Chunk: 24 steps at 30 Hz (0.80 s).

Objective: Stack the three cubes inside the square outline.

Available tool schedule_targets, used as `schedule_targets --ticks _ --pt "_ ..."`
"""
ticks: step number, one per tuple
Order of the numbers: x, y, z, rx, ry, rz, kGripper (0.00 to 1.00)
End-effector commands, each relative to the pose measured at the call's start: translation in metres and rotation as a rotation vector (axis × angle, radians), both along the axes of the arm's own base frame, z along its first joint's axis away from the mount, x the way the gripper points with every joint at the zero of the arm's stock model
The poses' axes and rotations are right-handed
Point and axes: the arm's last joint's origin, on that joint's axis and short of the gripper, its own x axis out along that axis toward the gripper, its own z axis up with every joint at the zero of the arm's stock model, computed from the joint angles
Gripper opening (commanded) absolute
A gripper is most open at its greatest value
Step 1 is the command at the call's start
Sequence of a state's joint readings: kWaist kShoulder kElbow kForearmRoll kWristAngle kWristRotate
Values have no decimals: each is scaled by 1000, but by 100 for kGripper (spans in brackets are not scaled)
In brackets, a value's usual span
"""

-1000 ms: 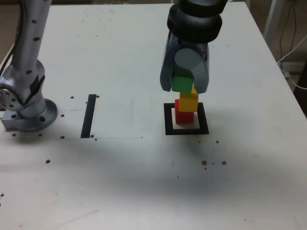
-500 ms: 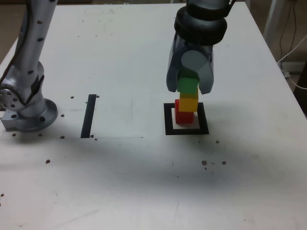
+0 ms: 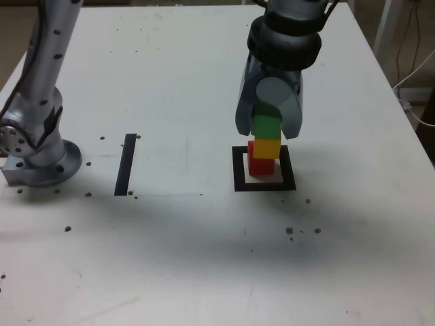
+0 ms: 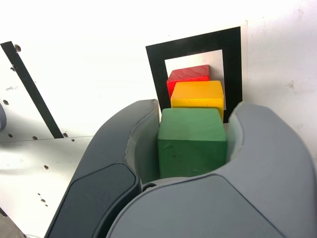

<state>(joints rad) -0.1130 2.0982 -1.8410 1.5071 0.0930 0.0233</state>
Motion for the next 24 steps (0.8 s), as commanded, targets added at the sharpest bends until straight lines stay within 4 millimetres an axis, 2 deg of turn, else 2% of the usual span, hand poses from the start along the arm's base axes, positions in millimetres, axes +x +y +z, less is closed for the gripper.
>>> schedule_targets --ticks 1,3,17,24 --pt "-1 1 0 3 2 -1 96" --pt "-1 1 2 5 0 -2 99" --pt "-14 3 14 10 -12 -3 100" --pt "-40 -3 44 -16 -73 -8 100"
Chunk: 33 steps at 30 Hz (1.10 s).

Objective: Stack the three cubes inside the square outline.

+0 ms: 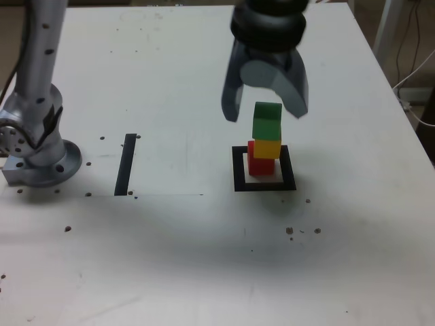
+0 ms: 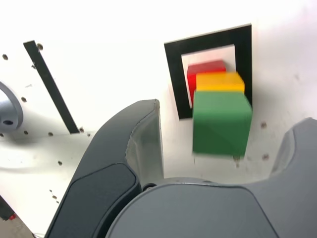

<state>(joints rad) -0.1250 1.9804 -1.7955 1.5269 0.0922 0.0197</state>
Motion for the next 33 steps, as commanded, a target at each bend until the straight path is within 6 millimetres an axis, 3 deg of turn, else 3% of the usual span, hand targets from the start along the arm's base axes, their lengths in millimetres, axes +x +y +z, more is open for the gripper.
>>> schedule_targets --ticks 1,6,12,18,26,33 --pt "-13 -5 15 -19 -35 4 100" --pt "-41 -16 26 -74 -47 98 100" --pt "-72 -17 13 -71 5 262 100" --pt "-99 -7 3 -26 23 296 100" --pt "-149 11 -20 12 11 259 100" --pt "-192 17 -51 42 109 293 100"
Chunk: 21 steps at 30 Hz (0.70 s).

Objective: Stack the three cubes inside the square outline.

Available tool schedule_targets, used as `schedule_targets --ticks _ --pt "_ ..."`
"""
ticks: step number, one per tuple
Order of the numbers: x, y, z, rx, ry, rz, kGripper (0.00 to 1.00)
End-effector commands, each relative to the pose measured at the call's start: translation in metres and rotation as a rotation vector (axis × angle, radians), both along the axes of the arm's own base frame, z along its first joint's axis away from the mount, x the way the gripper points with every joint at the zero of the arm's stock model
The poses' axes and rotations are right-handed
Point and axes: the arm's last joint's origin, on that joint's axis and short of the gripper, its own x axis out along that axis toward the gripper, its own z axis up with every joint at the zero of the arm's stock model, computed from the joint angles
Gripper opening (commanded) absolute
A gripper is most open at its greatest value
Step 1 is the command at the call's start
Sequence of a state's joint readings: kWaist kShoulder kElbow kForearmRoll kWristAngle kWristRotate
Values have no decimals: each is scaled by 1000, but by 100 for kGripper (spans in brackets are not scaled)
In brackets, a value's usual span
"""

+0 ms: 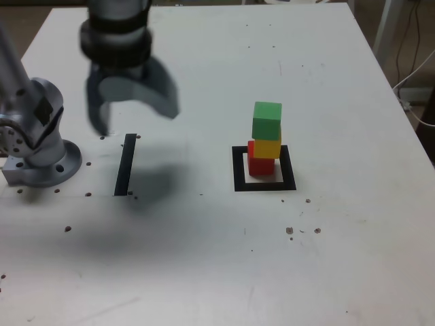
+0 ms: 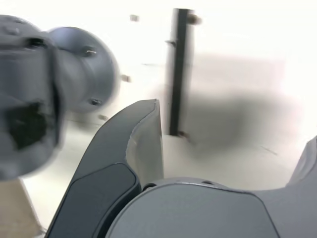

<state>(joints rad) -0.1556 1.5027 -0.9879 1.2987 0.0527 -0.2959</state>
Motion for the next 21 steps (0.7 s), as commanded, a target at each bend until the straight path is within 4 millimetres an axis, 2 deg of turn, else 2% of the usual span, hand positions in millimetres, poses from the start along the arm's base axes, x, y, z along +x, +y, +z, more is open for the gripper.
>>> schedule_targets --ticks 1,7,12,21 --pt "-15 2 -11 7 52 10 100" --pt "-34 6 -25 28 128 9 100" --pt "-45 8 -28 33 132 8 100" --pt "-44 4 -26 22 91 -27 100"
